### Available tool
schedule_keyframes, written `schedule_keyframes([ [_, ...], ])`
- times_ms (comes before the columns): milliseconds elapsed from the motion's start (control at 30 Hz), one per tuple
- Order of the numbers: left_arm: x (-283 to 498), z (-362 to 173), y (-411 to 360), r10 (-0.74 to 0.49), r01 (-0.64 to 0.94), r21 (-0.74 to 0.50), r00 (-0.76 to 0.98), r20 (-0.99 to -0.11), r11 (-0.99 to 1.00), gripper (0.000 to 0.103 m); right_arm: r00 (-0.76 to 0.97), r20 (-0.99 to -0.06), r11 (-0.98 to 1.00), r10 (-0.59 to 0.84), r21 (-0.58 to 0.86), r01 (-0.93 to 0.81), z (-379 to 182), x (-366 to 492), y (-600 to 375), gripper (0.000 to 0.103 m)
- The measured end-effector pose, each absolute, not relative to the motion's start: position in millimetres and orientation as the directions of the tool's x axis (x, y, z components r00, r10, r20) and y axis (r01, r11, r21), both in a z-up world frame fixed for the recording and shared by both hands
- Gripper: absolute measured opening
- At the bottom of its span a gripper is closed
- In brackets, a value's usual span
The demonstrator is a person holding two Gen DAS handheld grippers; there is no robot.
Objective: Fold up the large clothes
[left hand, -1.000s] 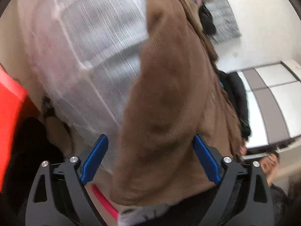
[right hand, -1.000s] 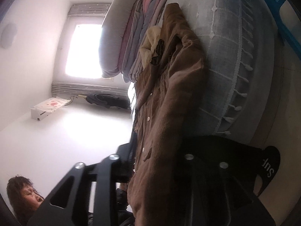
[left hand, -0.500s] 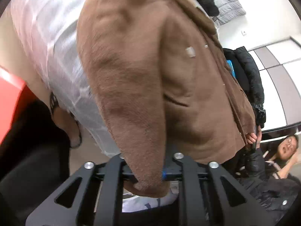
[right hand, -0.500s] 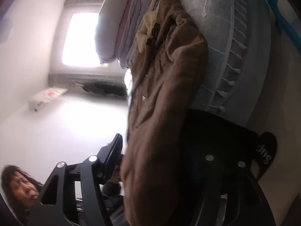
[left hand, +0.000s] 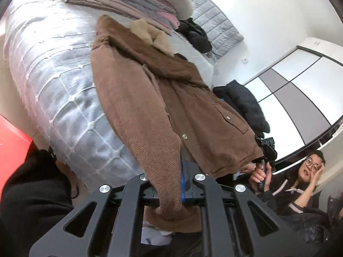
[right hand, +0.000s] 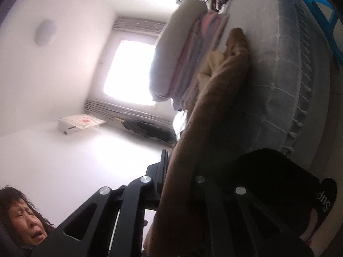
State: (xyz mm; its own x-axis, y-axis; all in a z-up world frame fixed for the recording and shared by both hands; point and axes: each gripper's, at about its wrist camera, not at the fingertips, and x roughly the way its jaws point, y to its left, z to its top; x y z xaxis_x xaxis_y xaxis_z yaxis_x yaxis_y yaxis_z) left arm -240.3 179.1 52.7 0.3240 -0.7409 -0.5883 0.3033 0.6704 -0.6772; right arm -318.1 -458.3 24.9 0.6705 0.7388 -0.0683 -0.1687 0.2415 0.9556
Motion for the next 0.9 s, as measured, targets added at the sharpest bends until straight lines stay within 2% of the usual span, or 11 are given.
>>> schedule_keyframes([
  [133,-266.9,65.5,175.2,-0.763,0.339,-0.683,0.313,-0.566,0.647,0.008,0.664,-0.061,0.261,0.746,0.943,-0.207,47.4,-340.3,-457.9,0.01],
  [233,-284.4,59.4,179.5,-0.756,0.36,-0.666,0.26,-0.601,0.653,0.009,0.63,-0.154,0.319,0.761,0.934,-0.158,39.0,-350.4,-467.4,0.012],
  [300,-284.3,26.1,186.7,-0.754,0.317,-0.689,0.175,-0.633,0.652,0.011,0.608,-0.274,0.389,0.746,0.919,-0.064,18.8,-349.5,-472.0,0.026],
  [333,-282.9,5.8,190.3,-0.745,0.28,-0.696,0.14,-0.652,0.662,0.012,0.585,-0.291,0.374,0.756,0.927,-0.021,3.9,-349.3,-475.5,0.053],
  [367,-281.2,-11.6,193.2,-0.737,0.249,-0.698,0.118,-0.666,0.671,0.014,0.582,-0.297,0.359,0.757,0.933,0.009,-8.8,-350.4,-479.1,0.064],
  [533,-280.9,-71.0,205.2,-0.749,0.096,-0.743,0.053,-0.66,0.662,0.022,0.554,-0.281,0.301,0.784,0.952,0.057,-46.1,-353.4,-477.0,0.071],
  [567,-283.0,-71.8,205.4,-0.75,0.098,-0.744,0.056,-0.659,0.661,0.027,0.546,-0.283,0.306,0.788,0.951,0.051,-46.8,-352.5,-475.0,0.071],
  [633,-283.7,-70.2,203.5,-0.746,0.104,-0.739,0.063,-0.663,0.665,0.028,0.524,-0.276,0.32,0.806,0.948,0.007,-39.0,-345.6,-470.6,0.068],
  [667,-283.1,-67.4,204.1,-0.739,0.105,-0.731,0.084,-0.669,0.674,0.025,0.522,-0.275,0.328,0.807,0.945,-0.011,-31.3,-345.3,-470.2,0.049],
  [733,-283.8,-60.5,205.0,-0.734,0.108,-0.726,0.125,-0.668,0.679,0.011,0.531,-0.288,0.356,0.797,0.934,-0.028,-23.3,-349.7,-466.6,0.013],
  [900,-294.6,-18.3,208.9,-0.741,0.164,-0.726,0.245,-0.626,0.668,0.006,0.624,-0.136,0.259,0.769,0.96,-0.11,0.2,-364.2,-460.2,0.011],
])
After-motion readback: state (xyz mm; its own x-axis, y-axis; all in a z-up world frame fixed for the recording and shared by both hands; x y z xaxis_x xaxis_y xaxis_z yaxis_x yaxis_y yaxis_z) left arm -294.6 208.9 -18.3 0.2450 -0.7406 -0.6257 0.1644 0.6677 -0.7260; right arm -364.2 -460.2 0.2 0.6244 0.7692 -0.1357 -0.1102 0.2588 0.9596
